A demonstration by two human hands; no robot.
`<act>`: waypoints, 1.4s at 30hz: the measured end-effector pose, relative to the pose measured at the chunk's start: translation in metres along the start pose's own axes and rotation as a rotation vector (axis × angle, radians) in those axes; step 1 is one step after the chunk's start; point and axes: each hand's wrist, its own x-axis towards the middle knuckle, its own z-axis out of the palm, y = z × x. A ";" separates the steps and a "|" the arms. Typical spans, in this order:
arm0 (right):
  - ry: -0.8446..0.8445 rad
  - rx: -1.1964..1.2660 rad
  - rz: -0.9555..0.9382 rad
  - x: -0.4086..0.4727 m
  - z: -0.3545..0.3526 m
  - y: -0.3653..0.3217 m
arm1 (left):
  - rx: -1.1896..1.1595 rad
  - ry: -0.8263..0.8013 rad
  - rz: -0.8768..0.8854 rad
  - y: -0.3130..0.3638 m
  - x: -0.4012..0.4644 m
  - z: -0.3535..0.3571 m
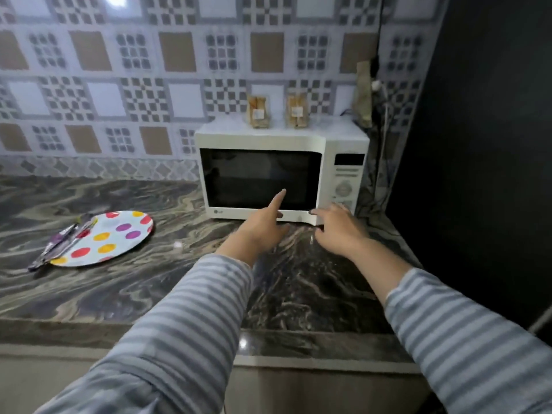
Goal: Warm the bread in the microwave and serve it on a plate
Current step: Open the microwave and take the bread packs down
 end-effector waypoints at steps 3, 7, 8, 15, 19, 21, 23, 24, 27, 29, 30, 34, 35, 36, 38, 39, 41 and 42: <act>0.064 -0.094 0.027 0.023 -0.011 0.025 | -0.075 -0.008 0.088 0.010 0.038 0.017; 0.111 -0.134 0.072 0.056 -0.013 0.053 | -0.164 0.028 0.208 0.019 0.087 0.044; 0.121 -0.158 0.080 0.066 -0.012 0.059 | -0.163 0.056 0.234 0.019 0.099 0.052; 0.336 -0.408 -0.091 0.134 0.018 0.107 | -0.153 0.284 0.410 0.005 0.169 0.093; 0.412 -0.490 -0.139 0.159 0.029 0.123 | -0.139 0.365 0.450 0.004 0.187 0.105; 0.454 -0.531 -0.161 0.165 0.034 0.126 | -0.124 0.382 0.421 0.000 0.192 0.109; 0.494 -0.548 -0.178 0.168 0.038 0.127 | -0.131 0.356 0.418 -0.002 0.196 0.115; 0.511 -0.549 -0.186 0.169 0.040 0.128 | -0.144 0.335 0.425 -0.002 0.198 0.118; 0.547 -0.549 -0.211 0.172 0.042 0.131 | -0.151 0.313 0.424 -0.001 0.205 0.121; 0.562 -0.547 -0.225 0.172 0.042 0.133 | -0.137 0.320 0.417 -0.001 0.207 0.122; 0.568 -0.544 -0.232 0.172 0.042 0.134 | -0.128 0.320 0.414 -0.001 0.207 0.122; 0.550 -0.497 -0.244 0.171 0.042 0.134 | -0.109 0.323 0.390 -0.001 0.206 0.121; 0.543 -0.492 -0.241 0.171 0.041 0.135 | -0.113 0.330 0.377 0.000 0.205 0.121; 0.540 -0.492 -0.239 0.171 0.041 0.135 | -0.119 0.339 0.364 0.001 0.204 0.122; 0.535 -0.483 -0.244 0.171 0.040 0.134 | -0.133 0.353 0.349 0.002 0.201 0.123; 0.529 -0.473 -0.247 0.171 0.040 0.134 | -0.144 0.356 0.346 0.002 0.200 0.123; 0.525 -0.471 -0.237 0.171 0.040 0.134 | -0.161 0.359 0.342 0.004 0.200 0.122; 0.525 -0.479 -0.229 0.171 0.040 0.134 | -0.165 0.365 0.338 0.005 0.200 0.121</act>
